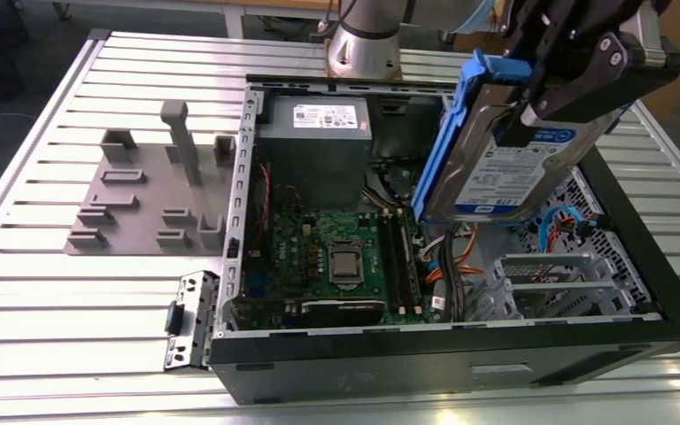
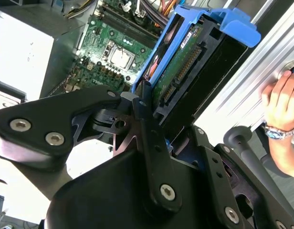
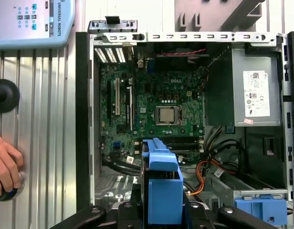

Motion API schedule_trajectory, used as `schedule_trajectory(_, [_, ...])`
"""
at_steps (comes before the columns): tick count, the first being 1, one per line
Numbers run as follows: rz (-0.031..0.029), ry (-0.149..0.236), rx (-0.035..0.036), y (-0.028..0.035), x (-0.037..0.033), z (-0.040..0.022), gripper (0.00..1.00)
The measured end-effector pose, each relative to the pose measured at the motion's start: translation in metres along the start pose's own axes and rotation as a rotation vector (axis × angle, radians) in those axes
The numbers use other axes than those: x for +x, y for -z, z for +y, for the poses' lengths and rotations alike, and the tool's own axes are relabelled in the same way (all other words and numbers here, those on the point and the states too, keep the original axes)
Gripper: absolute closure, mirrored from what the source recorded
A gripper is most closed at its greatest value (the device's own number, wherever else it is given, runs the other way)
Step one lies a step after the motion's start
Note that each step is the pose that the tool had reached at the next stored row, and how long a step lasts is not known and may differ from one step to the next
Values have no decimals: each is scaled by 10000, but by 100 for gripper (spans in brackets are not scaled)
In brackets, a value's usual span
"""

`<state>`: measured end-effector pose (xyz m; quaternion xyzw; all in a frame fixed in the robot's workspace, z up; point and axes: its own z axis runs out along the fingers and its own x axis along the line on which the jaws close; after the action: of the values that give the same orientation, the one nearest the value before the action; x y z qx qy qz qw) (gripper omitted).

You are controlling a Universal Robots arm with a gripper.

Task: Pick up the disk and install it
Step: 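Pick up the disk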

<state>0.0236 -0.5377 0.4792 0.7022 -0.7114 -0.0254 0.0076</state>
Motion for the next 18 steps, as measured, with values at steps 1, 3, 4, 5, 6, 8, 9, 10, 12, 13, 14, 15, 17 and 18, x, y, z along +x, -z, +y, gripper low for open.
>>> schedule_trajectory(1, [0, 0, -1, 1, 3, -19, 64])
schedule_trajectory(3, [0, 1, -3, 2, 8, -55, 64])
schedule_trajectory(4, [0, 0, -4, 3, 11, -73, 64])
schedule_trajectory(5, [1, 1, -6, 3, 13, -94, 64])
schedule_trajectory(6, [1, 1, -8, 4, 15, -116, 64])
schedule_trajectory(8, [0, 0, -12, 5, 19, -158, 64])
schedule_trajectory(9, [0, -1, -14, 5, 20, -178, 64])
schedule_trajectory(10, [0, 0, -16, 6, 22, -200, 64])
schedule_trajectory(12, [0, 1, -20, 8, 25, -243, 64])
schedule_trajectory(13, [0, 0, -22, 8, 27, -265, 64])
schedule_trajectory(14, [1, 0, -25, 9, 31, -292, 64])
schedule_trajectory(15, [0, -1, -30, 10, 37, -326, 64])
schedule_trajectory(17, [0, -1, -39, 11, 46, -389, 64])
schedule_trajectory(18, [0, 0, -43, 12, 51, -420, 64])
